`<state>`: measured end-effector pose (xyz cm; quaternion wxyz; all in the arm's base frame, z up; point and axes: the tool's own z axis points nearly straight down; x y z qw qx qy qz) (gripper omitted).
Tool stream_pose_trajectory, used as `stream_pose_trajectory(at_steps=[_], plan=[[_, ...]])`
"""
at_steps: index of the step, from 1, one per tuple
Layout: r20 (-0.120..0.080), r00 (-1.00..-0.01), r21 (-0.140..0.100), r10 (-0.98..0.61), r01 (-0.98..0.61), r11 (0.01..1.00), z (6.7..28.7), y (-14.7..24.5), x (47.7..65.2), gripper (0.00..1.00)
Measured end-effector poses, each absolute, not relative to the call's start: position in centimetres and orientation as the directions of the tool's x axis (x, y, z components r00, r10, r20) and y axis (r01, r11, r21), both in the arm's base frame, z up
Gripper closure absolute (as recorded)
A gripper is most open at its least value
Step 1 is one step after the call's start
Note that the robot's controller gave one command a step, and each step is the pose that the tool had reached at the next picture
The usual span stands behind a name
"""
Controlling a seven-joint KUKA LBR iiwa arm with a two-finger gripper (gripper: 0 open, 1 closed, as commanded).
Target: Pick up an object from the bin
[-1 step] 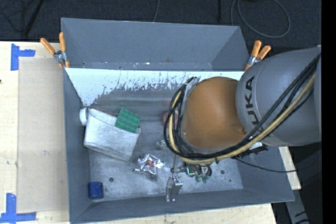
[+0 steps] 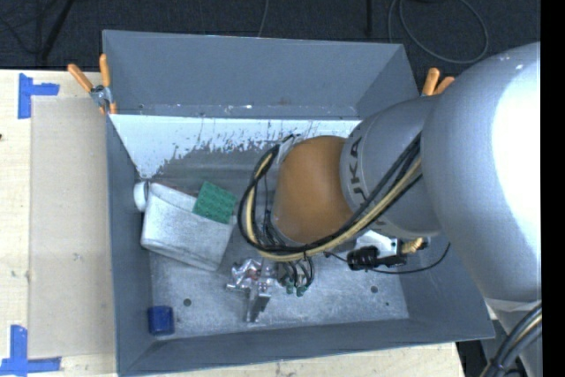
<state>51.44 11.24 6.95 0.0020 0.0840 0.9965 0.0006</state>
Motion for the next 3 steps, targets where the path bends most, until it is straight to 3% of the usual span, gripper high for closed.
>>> stream_pose_trajectory(at_steps=[1, 2, 3], plan=[[0.003, -0.989, -0.002, 0.147, 0.147, 0.989, 10.1, 9.4, 49.7, 0.0], [0.0, -0.972, 0.001, -0.234, -0.234, 0.972, 10.8, 12.6, 50.0, 0.0], [-0.005, -0.973, 0.002, -0.23, -0.23, 0.973, 7.0, 10.4, 50.6, 0.0]])
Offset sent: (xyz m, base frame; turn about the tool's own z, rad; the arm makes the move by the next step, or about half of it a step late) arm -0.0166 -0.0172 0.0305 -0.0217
